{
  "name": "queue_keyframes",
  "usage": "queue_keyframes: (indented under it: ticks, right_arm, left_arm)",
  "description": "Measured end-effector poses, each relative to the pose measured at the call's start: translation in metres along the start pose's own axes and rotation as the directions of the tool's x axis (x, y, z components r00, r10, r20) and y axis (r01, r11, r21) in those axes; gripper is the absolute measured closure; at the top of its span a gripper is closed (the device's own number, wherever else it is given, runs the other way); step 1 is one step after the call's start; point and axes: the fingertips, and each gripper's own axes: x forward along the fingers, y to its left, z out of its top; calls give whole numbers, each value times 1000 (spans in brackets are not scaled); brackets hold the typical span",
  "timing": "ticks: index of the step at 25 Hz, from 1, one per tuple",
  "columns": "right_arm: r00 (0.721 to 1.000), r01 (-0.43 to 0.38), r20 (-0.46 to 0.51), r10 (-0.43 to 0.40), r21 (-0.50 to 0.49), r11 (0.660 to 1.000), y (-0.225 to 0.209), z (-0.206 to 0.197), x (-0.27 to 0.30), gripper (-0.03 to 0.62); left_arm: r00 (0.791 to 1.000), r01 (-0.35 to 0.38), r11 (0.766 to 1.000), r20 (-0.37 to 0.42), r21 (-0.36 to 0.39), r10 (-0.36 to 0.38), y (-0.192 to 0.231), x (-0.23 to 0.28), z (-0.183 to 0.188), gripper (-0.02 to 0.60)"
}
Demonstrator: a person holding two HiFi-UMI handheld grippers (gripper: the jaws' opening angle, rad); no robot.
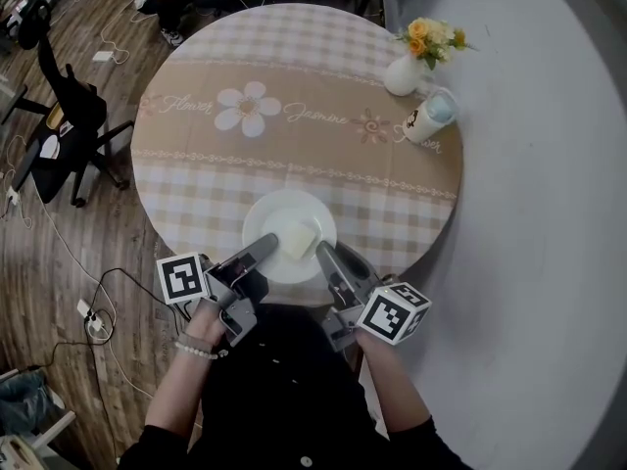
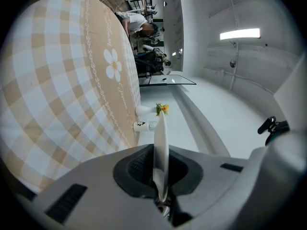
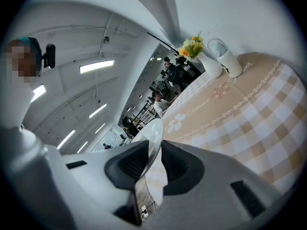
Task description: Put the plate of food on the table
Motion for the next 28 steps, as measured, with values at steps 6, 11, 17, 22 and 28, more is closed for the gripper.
queue_keyframes:
  ticks: [6, 11, 17, 22, 28]
  right_arm:
    - [999, 23, -23, -23, 18, 1000, -20, -3, 8, 533]
    - [999, 32, -38, -31, 28, 999, -33, -5, 18, 533]
    - [997, 60, -57, -57, 53, 997, -56, -10, 27, 531]
    - [995, 75, -76, -70, 61, 995, -74, -16, 33, 531]
    - [988, 100, -120, -95, 33, 994, -93, -24, 40, 525]
  left_arm:
    - [1000, -21, 1000, -13, -13, 20, 16, 12, 4, 571]
    - [999, -30, 999, -18, -30, 29, 28, 19, 11, 571]
    - [998, -58, 998, -34, -36, 57, 47, 30, 16, 571]
    - [997, -68, 996, -43, -50, 66, 64, 39, 18, 571]
    - [995, -85, 994, -49, -73, 81, 82, 47, 20, 571]
